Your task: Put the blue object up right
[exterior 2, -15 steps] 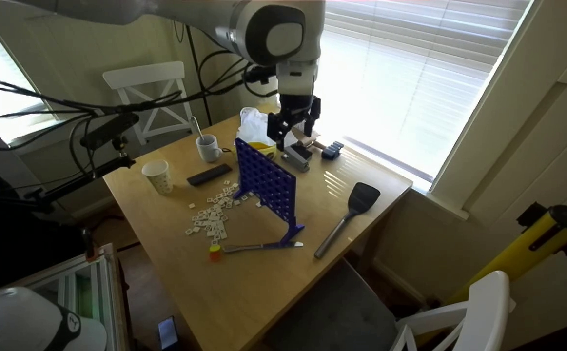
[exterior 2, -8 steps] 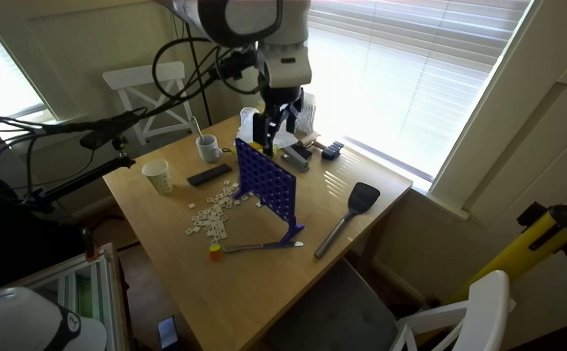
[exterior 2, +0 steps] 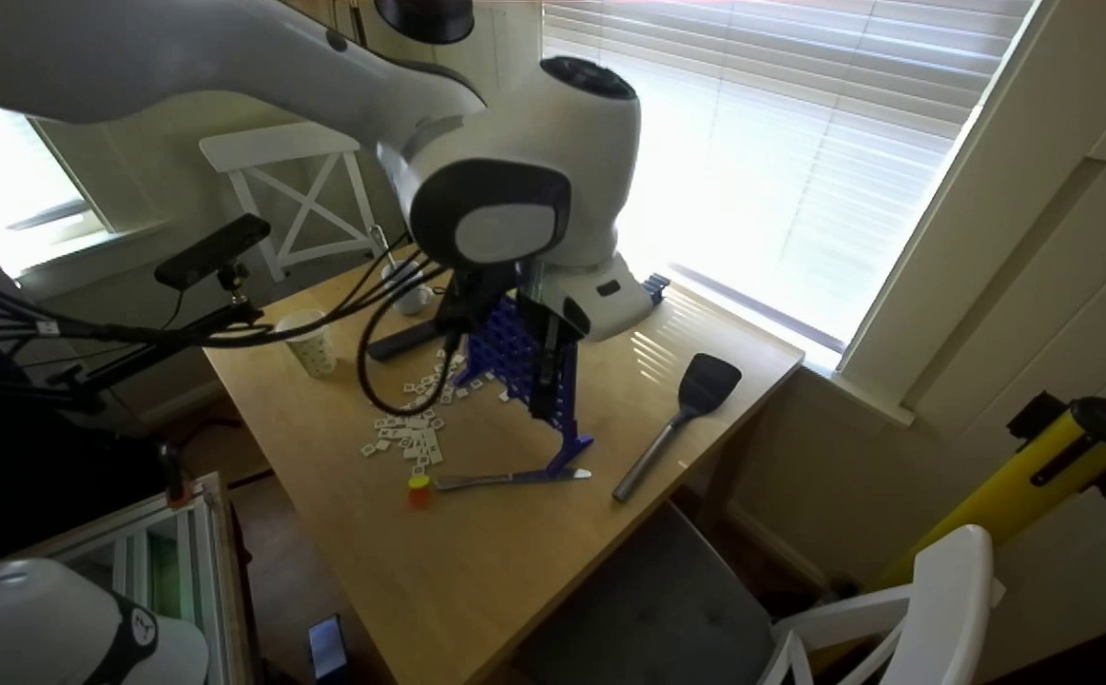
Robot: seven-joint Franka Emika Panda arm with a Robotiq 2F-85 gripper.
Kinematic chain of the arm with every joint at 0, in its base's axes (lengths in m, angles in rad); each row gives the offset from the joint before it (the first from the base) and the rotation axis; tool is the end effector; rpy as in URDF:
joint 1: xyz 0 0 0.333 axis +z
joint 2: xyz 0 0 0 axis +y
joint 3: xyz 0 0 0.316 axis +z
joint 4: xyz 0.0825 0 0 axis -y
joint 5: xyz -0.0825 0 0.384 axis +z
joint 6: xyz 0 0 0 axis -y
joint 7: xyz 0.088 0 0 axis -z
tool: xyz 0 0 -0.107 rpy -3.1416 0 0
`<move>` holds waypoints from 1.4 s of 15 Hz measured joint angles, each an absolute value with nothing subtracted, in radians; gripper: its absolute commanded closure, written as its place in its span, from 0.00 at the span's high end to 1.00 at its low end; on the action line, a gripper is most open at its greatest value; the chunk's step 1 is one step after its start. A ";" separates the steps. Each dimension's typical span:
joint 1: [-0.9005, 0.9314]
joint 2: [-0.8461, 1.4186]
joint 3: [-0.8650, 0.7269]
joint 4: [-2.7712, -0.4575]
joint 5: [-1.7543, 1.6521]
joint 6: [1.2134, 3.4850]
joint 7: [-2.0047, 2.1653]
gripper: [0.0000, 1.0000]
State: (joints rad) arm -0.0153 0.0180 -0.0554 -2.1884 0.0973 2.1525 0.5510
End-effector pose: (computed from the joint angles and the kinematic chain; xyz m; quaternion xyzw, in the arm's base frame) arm 0.5273 -0.0333 0.3745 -0.9421 0.3319 0.0355 0.0319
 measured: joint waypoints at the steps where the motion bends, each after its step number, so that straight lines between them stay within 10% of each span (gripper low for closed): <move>1: -0.020 0.042 -0.056 -2.192 0.119 2.171 0.477 0.38; 7: -0.026 0.190 -0.048 -2.164 0.236 2.213 0.072 0.01; 8: -0.027 0.216 -0.042 -2.150 0.250 2.214 0.012 0.15; 10: -0.032 0.261 -0.025 -2.118 0.276 2.213 -0.083 0.02; 21: -0.035 0.358 0.002 -2.049 0.277 2.223 -0.116 0.00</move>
State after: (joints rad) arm -0.0351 0.3577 0.0018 -2.0493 0.2772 2.2226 -0.1157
